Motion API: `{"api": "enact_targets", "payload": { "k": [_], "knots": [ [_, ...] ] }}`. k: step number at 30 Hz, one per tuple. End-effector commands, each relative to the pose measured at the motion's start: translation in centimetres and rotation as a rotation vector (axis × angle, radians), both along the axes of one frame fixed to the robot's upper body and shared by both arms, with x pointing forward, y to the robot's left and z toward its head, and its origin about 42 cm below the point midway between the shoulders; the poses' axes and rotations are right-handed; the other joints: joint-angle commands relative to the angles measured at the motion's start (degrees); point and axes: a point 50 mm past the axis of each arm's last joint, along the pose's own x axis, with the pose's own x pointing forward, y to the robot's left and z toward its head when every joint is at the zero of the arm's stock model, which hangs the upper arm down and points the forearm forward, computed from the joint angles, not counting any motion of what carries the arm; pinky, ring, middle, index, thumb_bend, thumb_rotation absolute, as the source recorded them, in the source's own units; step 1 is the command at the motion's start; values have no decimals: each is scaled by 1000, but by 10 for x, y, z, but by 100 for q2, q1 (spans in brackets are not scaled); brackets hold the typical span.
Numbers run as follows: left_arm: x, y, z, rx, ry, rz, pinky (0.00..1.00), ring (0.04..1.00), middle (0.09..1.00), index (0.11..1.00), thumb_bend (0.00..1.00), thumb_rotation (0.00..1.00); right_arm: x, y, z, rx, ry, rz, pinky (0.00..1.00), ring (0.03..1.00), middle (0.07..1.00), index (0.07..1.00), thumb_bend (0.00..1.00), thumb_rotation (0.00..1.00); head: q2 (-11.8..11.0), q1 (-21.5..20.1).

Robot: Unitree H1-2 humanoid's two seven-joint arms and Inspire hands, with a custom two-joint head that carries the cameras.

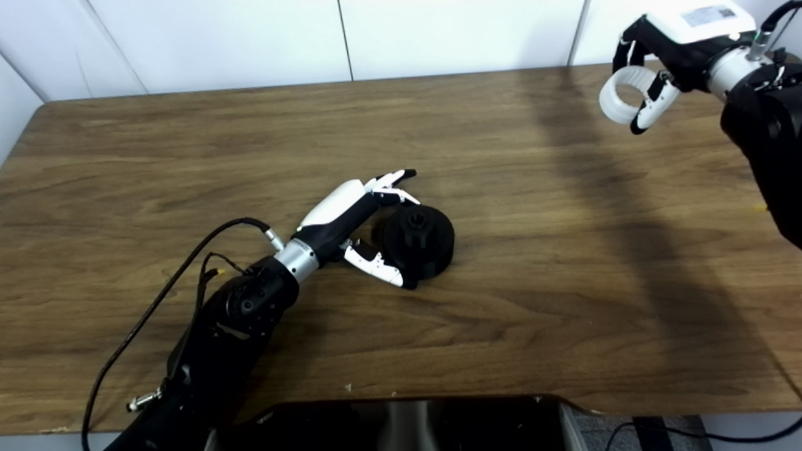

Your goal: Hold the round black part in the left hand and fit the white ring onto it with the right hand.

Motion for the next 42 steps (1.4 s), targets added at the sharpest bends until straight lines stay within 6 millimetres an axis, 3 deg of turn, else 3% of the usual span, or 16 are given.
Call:
{"api": "enact_targets", "payload": {
  "k": [1, 10, 24, 42],
  "knots": [
    [9, -2, 11, 9, -37, -5, 1000, 1000, 1000, 638, 1000, 342, 3, -6, 33, -25, -83, 2, 993, 695, 479, 509, 529, 4, -2, -19],
    [11, -2, 12, 4, -45, -3, 1000, 1000, 1000, 637, 1000, 330, 1, 2, 34, -8, -82, 23, 945, 690, 481, 507, 529, 4, 0, -59],
    [13, -2, 14, 13, -45, -6, 1000, 1000, 1000, 639, 1000, 346, -16, 42, 45, 25, -107, 107, 959, 713, 483, 507, 529, 6, 2, -112],
    [12, -2, 13, 12, -49, -6, 1000, 1000, 1000, 638, 1000, 337, -35, 72, 54, 73, -182, 263, 929, 689, 485, 494, 530, 7, 21, -151]
  ]
}}
